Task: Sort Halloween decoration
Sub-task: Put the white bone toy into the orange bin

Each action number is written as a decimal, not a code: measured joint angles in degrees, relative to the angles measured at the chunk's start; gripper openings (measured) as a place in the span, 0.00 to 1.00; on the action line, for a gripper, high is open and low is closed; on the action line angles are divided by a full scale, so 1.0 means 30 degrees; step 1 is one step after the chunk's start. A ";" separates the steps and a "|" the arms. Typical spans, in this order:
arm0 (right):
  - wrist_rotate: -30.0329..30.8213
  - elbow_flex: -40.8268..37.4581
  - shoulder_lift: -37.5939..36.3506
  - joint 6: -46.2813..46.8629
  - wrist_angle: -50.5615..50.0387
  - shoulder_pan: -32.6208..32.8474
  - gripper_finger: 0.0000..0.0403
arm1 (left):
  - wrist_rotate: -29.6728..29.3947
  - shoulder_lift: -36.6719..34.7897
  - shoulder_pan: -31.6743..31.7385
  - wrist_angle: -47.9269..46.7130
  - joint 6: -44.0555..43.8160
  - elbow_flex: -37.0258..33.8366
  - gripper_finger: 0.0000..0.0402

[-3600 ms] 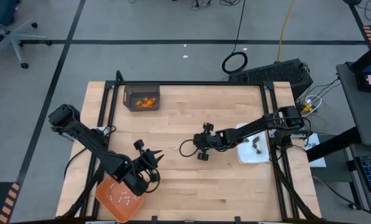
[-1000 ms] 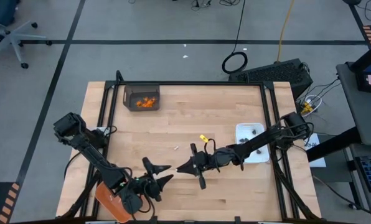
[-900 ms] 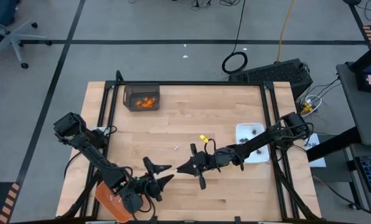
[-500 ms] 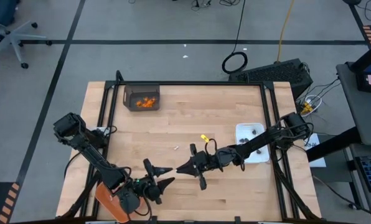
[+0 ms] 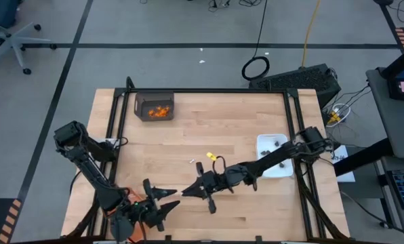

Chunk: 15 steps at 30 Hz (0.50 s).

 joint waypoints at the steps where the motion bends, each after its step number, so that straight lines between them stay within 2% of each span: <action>1: 0.0013 0.0389 0.0368 0.0068 0.0023 0.0000 0.00 | 0.0007 0.0000 -0.0026 -0.0031 -0.0007 0.0000 0.51; 6: -0.0489 0.1743 0.1439 0.0501 -0.0085 -0.0029 0.00 | 0.0176 0.0000 -0.0087 -0.0366 0.0331 0.0000 0.51; 9: -0.0534 0.2458 0.1945 0.0613 -0.0181 -0.0029 0.00 | 0.0993 0.0000 -0.0082 -0.0768 0.0386 0.0000 0.51; 15: -0.0539 0.2747 0.1975 0.0858 -0.0523 -0.0036 0.00 | 0.1055 0.0000 -0.0188 -0.1642 0.0525 0.0000 0.50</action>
